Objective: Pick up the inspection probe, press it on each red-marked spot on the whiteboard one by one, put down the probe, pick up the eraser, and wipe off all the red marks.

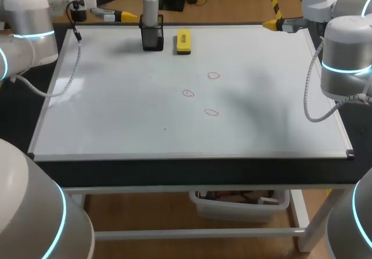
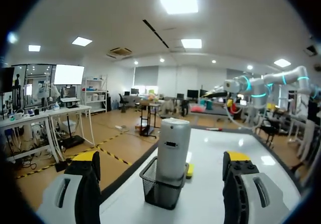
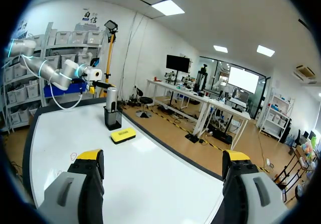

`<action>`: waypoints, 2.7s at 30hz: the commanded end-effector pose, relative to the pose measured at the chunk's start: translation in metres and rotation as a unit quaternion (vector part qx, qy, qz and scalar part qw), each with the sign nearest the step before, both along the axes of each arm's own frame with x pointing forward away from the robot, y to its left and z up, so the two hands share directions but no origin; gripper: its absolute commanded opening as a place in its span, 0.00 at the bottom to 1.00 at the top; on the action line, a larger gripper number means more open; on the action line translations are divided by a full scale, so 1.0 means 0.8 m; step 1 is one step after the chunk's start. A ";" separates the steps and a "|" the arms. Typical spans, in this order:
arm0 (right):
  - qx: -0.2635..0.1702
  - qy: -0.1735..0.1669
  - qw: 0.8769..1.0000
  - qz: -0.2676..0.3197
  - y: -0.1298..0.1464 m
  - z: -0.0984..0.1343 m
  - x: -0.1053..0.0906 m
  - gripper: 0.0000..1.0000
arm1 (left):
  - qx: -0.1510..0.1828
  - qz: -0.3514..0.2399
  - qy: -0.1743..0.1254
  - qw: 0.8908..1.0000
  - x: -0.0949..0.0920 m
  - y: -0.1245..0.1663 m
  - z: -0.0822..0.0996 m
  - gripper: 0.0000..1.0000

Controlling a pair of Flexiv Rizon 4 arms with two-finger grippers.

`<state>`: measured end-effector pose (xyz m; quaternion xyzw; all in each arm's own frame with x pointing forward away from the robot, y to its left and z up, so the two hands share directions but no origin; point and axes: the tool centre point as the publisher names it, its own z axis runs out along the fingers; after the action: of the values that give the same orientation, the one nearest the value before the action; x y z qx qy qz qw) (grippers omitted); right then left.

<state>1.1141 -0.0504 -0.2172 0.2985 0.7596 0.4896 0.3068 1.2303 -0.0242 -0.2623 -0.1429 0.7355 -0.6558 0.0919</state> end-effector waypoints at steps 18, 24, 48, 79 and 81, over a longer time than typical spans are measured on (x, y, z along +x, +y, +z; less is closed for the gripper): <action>0.000 0.000 1.000 0.000 0.000 0.000 0.000 1.00 | -0.027 -0.105 0.024 0.994 0.020 -0.054 -0.012 1.00; 0.000 0.000 1.000 0.000 0.000 0.000 0.000 1.00 | -0.025 -0.093 0.022 0.995 0.012 -0.063 -0.013 1.00; 0.000 0.000 1.000 0.000 0.000 0.000 0.000 1.00 | -0.035 -0.074 0.028 0.996 0.014 -0.101 -0.024 1.00; 0.000 0.000 1.000 0.000 0.000 0.000 0.000 1.00 | -0.041 -0.076 0.002 0.996 0.012 -0.092 0.005 0.00; 0.000 0.000 1.000 0.000 0.000 0.000 0.000 1.00 | -0.042 -0.075 -0.003 0.996 0.011 -0.091 0.013 0.00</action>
<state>1.1141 -0.0505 -0.2172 0.2985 0.7596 0.4897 0.3068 1.2389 -0.0984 -0.2592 -0.0907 0.7130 -0.6942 0.0389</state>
